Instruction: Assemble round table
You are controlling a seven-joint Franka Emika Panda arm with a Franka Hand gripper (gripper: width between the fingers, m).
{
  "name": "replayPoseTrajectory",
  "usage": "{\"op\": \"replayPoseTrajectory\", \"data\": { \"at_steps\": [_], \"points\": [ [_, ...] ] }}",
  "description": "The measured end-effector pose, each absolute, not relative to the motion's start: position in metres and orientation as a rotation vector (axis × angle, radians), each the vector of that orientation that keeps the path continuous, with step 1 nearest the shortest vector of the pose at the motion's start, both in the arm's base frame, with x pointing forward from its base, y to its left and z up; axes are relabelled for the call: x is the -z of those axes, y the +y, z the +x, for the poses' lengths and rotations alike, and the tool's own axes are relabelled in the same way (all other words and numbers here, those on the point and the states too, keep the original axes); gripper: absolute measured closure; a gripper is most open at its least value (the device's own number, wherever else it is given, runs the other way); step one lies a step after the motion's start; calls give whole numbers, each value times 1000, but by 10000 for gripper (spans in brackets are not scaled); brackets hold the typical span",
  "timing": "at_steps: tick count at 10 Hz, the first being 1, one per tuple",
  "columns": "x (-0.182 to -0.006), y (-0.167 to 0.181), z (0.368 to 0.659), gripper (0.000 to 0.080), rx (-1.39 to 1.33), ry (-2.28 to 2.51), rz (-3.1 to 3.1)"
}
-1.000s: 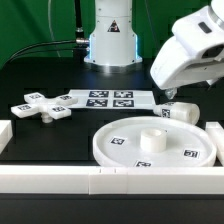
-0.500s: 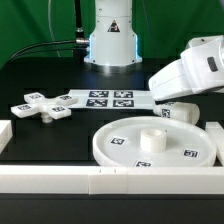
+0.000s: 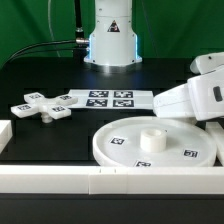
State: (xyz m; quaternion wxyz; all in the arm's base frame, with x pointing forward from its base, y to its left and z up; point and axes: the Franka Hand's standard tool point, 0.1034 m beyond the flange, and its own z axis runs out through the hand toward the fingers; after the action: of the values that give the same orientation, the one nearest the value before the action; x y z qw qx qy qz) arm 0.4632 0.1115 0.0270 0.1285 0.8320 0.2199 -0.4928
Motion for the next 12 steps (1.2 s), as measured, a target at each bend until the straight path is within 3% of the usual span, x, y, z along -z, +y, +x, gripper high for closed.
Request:
{"op": "replayPoseTrajectory", "data": {
  "at_steps": [3, 6, 8, 12],
  "points": [
    [-14, 113, 462, 151, 1403, 654, 2442],
    [-14, 114, 462, 151, 1402, 655, 2442],
    [-14, 114, 462, 395, 1403, 655, 2442],
    [-14, 114, 462, 393, 1406, 668, 2443]
  ]
}}
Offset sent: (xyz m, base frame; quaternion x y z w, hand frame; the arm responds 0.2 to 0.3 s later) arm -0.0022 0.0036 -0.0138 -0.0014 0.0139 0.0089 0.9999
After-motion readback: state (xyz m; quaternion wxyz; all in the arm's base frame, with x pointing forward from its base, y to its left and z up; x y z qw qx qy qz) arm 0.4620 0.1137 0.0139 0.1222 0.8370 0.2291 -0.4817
